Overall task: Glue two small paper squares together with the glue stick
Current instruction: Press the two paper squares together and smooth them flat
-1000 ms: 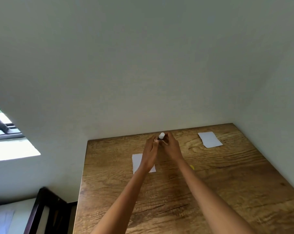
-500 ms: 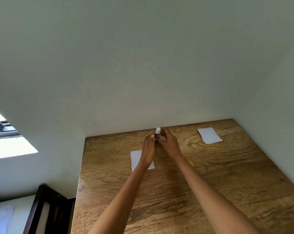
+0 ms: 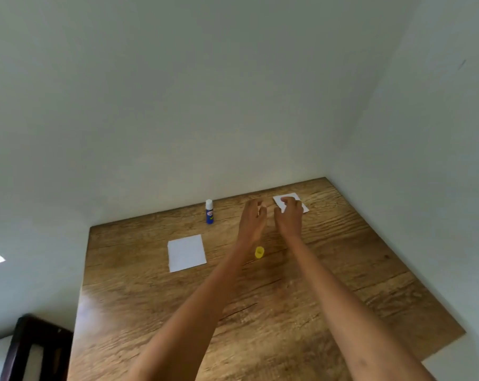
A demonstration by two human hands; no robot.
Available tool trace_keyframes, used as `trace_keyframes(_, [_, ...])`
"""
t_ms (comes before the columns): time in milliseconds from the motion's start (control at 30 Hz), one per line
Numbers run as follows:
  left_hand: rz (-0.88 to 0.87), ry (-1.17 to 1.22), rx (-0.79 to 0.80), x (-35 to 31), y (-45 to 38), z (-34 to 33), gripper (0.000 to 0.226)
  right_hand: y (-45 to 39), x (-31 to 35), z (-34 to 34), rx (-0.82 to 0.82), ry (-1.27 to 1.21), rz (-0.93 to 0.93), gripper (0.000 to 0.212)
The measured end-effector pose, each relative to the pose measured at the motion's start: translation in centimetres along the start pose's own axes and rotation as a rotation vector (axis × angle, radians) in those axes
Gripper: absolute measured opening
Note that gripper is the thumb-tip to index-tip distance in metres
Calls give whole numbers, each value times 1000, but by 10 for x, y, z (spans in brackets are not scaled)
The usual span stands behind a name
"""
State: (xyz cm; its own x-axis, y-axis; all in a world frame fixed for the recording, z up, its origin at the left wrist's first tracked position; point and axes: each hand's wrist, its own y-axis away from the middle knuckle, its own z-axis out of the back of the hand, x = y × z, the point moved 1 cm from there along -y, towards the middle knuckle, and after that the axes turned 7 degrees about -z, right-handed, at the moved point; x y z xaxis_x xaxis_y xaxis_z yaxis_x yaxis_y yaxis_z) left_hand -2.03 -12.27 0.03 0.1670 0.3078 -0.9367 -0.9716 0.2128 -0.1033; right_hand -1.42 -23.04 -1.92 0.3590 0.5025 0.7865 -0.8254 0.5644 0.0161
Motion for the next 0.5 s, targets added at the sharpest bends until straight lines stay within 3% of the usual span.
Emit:
trace_keyframes(133, [195,98,121,-11,-20,-35,44,-45,-35,26,-18,97,-134,41])
trace_keyframes(367, [531,441,-10,23,-70,-84,41,-89,-54,35,148,278,-274,49])
trace_keyframes(500, [606,575,-83,16,-70,-80,31,-95,-52,31,211,177,-301,35])
